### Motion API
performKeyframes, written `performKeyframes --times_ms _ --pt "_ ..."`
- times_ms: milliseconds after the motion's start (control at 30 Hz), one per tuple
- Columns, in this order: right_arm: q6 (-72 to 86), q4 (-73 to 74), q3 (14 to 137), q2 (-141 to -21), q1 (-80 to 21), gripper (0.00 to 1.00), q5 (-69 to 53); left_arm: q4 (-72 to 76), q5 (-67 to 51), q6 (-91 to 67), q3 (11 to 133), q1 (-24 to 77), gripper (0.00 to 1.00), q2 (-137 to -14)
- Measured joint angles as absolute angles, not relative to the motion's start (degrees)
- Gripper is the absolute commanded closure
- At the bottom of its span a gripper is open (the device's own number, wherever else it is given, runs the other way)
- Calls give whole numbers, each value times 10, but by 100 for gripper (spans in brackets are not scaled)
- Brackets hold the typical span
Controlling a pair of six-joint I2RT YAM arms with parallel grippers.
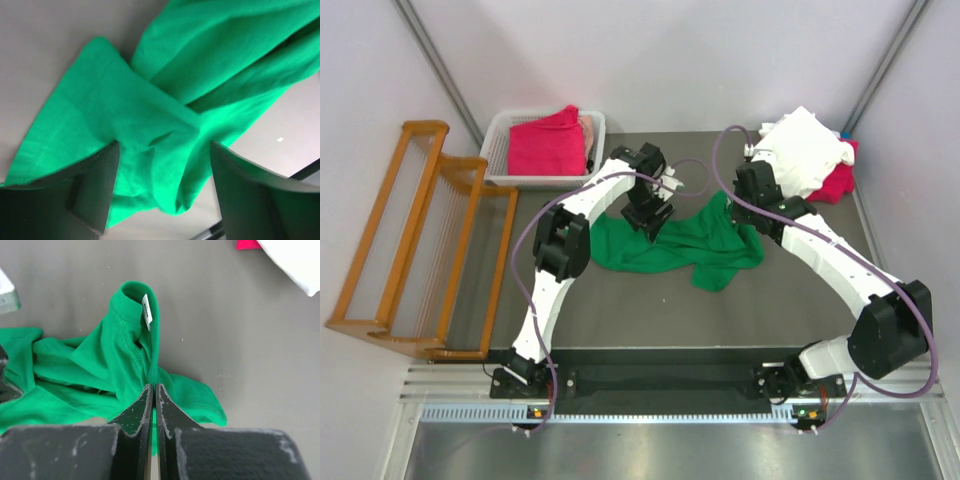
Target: Fold and stack the t-shirts
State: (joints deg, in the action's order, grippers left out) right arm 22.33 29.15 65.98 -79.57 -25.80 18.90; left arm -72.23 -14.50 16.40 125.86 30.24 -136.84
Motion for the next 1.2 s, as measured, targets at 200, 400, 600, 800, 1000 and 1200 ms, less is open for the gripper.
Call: performKeyframes --times_ms 200,400,600,800,1000,1200 --pt "223 291 660 -796 -258 100 189 -710 -159 151 1254 293 97 -1368" --pt "223 291 660 -796 -258 100 189 -710 -163 148 1233 270 96 -1368" --pt "223 291 660 -796 -258 100 189 -711 -169 149 1224 239 100 -1367" --pt "223 287 659 -796 -258 100 189 -714 -180 149 1200 210 100 -1330" --pt "223 285 652 -798 -258 100 189 -723 -185 152 1172 170 100 -1234" --pt "223 284 652 -798 -258 100 192 -747 -182 184 1107 133 100 -1115"
